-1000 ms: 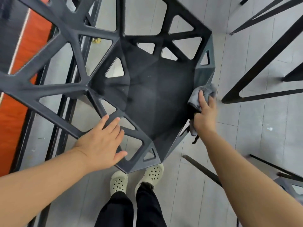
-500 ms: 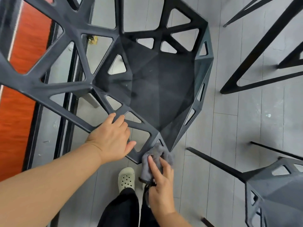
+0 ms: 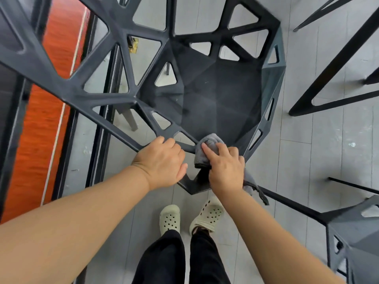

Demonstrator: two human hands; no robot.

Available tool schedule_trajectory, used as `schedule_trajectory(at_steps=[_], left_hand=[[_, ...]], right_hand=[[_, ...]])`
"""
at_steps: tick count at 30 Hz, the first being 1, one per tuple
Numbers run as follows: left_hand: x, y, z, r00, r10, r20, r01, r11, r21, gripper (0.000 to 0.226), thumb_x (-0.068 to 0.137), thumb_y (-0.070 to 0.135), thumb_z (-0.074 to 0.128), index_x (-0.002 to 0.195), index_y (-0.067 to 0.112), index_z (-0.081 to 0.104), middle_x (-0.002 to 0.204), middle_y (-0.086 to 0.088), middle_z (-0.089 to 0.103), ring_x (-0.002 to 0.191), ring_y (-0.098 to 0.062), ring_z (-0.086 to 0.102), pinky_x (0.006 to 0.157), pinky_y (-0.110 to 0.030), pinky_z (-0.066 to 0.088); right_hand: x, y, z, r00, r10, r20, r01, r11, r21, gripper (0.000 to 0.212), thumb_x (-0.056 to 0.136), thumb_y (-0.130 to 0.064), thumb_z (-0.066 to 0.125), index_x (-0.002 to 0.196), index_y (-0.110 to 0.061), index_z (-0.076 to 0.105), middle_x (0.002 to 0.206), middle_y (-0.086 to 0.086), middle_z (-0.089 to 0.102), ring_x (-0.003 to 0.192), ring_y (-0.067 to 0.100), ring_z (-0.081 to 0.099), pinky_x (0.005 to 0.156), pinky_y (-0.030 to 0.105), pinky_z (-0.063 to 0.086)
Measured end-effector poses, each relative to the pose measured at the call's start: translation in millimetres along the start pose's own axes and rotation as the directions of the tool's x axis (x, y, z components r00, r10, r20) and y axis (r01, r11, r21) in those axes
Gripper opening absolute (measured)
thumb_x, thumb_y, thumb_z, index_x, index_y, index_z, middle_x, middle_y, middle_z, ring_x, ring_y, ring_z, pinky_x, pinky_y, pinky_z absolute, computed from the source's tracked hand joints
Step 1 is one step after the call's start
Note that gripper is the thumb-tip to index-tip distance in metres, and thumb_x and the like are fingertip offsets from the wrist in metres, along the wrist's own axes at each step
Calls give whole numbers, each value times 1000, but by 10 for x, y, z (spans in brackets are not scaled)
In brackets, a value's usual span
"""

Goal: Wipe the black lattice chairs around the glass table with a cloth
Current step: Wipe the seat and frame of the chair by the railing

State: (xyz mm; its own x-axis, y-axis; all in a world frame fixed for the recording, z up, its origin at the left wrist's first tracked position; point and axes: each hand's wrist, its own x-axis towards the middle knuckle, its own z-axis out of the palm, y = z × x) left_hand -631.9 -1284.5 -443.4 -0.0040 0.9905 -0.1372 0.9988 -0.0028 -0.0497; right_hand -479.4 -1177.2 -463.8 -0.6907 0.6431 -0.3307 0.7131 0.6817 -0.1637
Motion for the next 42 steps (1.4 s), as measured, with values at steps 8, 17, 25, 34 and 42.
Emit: schedule_trajectory(at_steps=[8, 17, 25, 34, 42], left_hand=[[-375, -611, -328, 965, -167, -200, 172, 985, 9, 34, 89, 22, 42, 65, 9, 62, 63, -10, 58, 69, -31, 58, 77, -42, 46], [-475, -914, -178, 930, -338, -143, 345, 938, 33, 47, 92, 31, 30, 72, 10, 67, 74, -7, 64, 81, -30, 61, 92, -45, 33], [-451, -954, -165, 941, -306, -144, 318, 946, 67, 42, 90, 29, 33, 71, 11, 66, 77, -4, 64, 83, -26, 64, 94, -44, 30], [-447, -937, -214, 940, -319, -118, 326, 944, 45, 40, 88, 28, 35, 69, 11, 65, 73, -5, 62, 80, -28, 65, 92, -45, 33], [-431, -884, -380, 926, -364, 98, 359, 931, 64, 40, 85, 29, 35, 68, 10, 66, 76, -9, 63, 88, -30, 64, 94, -47, 32]], right_hand=[[-542, -123, -144, 969, -152, 194, 105, 967, 232, 63, 74, -9, 35, 126, -38, 58, 131, -4, 50, 112, 28, 42, 87, 41, 37], [-416, -393, -185, 947, -171, 273, 29, 888, 458, 74, 67, -7, 31, 128, -41, 54, 129, -16, 52, 103, 15, 42, 95, 35, 37], [531, -768, -164, 922, -257, 290, 175, 944, 281, 48, 83, -5, 49, 115, -37, 63, 116, -9, 60, 105, 20, 45, 79, 30, 34], [1086, -978, -291, 936, -268, 228, 144, 883, 446, 59, 79, -1, 42, 121, -39, 61, 127, -9, 55, 110, 23, 45, 91, 38, 40], [574, -876, -264, 882, -216, 419, -11, 880, 475, 68, 79, 7, 45, 132, -35, 52, 137, 1, 45, 124, 29, 39, 99, 41, 39]])
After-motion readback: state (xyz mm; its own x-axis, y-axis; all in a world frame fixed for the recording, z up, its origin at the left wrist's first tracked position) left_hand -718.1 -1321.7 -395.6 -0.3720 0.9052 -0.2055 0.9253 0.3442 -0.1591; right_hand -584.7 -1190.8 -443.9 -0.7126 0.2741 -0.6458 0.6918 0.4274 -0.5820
